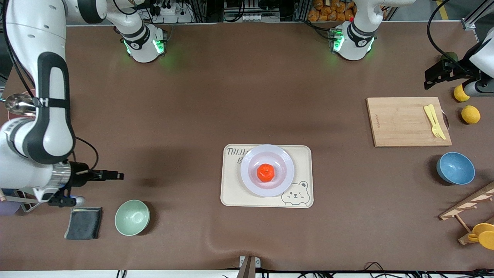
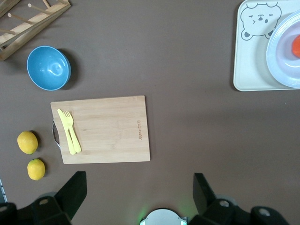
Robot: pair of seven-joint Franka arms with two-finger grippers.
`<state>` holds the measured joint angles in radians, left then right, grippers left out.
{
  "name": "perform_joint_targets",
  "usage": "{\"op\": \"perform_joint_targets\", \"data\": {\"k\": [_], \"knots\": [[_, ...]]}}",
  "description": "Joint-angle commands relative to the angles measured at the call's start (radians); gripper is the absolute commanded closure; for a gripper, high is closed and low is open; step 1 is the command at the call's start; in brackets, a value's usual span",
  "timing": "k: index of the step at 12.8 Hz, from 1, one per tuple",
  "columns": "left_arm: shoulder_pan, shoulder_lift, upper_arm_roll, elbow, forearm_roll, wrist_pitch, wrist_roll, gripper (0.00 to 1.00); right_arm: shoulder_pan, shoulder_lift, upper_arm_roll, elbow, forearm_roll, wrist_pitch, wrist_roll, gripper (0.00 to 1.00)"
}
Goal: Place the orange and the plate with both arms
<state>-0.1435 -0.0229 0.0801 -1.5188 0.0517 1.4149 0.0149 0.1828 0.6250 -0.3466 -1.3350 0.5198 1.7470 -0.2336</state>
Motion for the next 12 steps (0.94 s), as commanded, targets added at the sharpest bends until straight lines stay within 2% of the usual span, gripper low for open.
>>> {"op": "perform_joint_targets", "data": {"k": [1, 6, 8, 11, 12], "knots": [[0.004, -0.009, 0.003, 0.008, -0.026, -0.017, 0.011, 0.00, -0.048, -0.095, 0.009, -0.010, -0.090, -0.078, -0.007, 0.00], [0.004, -0.009, 0.004, 0.008, -0.026, -0.017, 0.011, 0.00, -0.109, -0.227, 0.009, -0.009, -0.220, -0.153, -0.018, 0.00], [0.004, -0.009, 0.004, 0.008, -0.026, -0.017, 0.011, 0.00, -0.130, -0.275, 0.017, 0.004, -0.263, -0.162, -0.102, 0.00], [0.004, -0.009, 0.001, 0.008, -0.026, -0.017, 0.011, 0.00, -0.206, -0.321, 0.064, -0.001, -0.277, -0.162, -0.196, 0.00], [0.004, -0.011, 0.004, 0.008, -0.024, -0.017, 0.010, 0.00, -0.235, -0.326, 0.113, -0.001, -0.309, -0.162, -0.196, 0.00]]}}
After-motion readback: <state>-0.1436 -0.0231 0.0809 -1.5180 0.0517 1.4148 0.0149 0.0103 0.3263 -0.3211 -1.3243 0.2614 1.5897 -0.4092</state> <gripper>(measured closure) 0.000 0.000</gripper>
